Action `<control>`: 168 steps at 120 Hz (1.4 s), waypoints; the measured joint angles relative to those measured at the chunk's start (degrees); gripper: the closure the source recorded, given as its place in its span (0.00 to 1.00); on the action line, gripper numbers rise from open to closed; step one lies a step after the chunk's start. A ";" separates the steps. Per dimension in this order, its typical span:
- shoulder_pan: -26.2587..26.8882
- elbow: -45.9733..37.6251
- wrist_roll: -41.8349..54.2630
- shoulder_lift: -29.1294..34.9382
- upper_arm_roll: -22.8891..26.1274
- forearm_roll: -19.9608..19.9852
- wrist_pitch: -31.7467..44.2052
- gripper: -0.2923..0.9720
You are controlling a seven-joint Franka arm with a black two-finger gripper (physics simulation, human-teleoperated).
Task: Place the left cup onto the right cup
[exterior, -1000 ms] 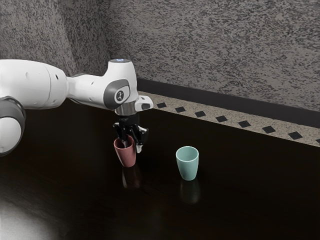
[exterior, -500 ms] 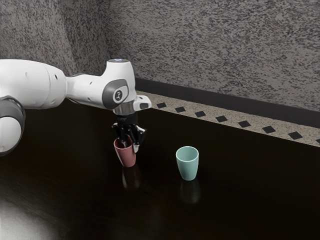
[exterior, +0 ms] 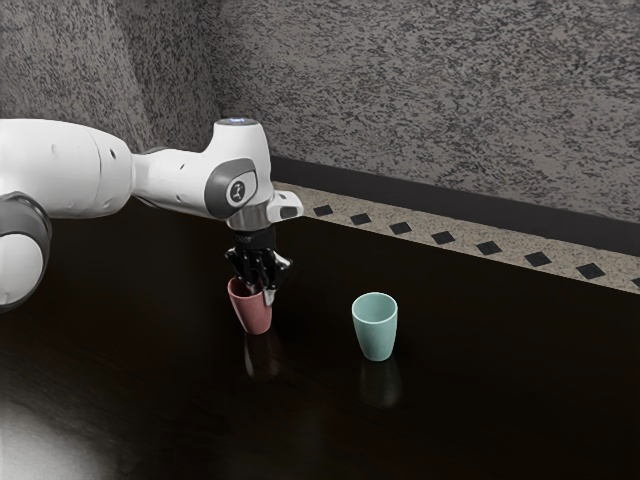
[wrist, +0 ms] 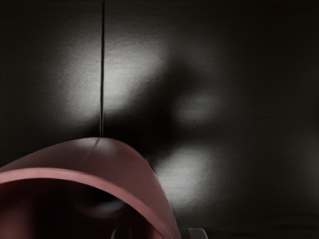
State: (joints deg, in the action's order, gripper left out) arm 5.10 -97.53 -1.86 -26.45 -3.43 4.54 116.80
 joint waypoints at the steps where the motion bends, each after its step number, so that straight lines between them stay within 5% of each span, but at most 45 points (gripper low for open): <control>1: 0.00 0.01 0.00 -0.03 0.00 0.00 0.00 0.73; 56: 0.33 0.04 -0.06 0.04 0.00 -0.17 0.01 0.83; 168: 1.98 0.12 -0.24 10.48 -0.49 -2.48 -4.59 0.85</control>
State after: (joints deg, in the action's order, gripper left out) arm 7.08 -97.41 -2.10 -15.97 -3.91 2.06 112.21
